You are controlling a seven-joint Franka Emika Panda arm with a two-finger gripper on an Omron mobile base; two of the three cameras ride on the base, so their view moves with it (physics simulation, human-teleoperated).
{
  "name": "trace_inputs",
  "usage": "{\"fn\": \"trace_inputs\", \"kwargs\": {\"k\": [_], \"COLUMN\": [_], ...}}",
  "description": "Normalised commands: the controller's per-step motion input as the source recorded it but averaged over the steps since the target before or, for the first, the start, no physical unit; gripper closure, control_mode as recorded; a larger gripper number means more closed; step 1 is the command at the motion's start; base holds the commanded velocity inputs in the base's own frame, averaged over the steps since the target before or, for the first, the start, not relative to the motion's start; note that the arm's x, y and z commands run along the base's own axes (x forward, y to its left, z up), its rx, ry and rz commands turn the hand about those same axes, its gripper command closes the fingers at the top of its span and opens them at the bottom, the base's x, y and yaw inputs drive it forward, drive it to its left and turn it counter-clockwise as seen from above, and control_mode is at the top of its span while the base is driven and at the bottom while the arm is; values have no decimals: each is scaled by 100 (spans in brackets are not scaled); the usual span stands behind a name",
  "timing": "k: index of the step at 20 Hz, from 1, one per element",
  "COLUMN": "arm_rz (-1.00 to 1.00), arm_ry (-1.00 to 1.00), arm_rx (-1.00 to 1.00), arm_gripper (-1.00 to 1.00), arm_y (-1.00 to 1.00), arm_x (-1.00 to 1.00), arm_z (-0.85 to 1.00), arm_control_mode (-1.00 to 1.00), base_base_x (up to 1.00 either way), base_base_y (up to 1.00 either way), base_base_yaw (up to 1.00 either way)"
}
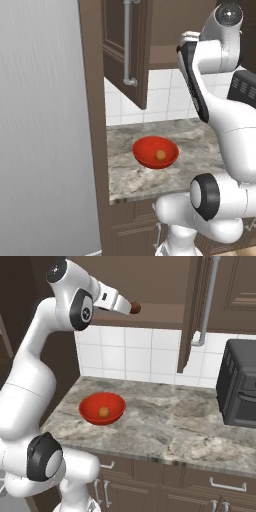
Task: Open the cabinet. Pick the apple and tangerine from the cabinet and place them into the bowl. Then close the cabinet.
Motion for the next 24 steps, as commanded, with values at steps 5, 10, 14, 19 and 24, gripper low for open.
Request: {"fn": "trace_inputs", "kwargs": {"k": [5,10,14,19,24], "arm_rz": [6,2,0,0,0], "arm_ry": [0,0,0,0,1], "arm_rx": [12,5,0,0,0], "arm_gripper": [-100,-100,-100,-100,-100], "arm_y": [-3,0,0,0,0], "arm_x": [24,18,30,39,49], "arm_z": [0,0,0,0,-3], "arm_control_mode": [-100,-100,-100,-100,-100], "base_base_x": [0,0,0,0,0], "base_base_y": [0,0,0,0,0], "base_base_yaw": [0,0,0,0,0]}}
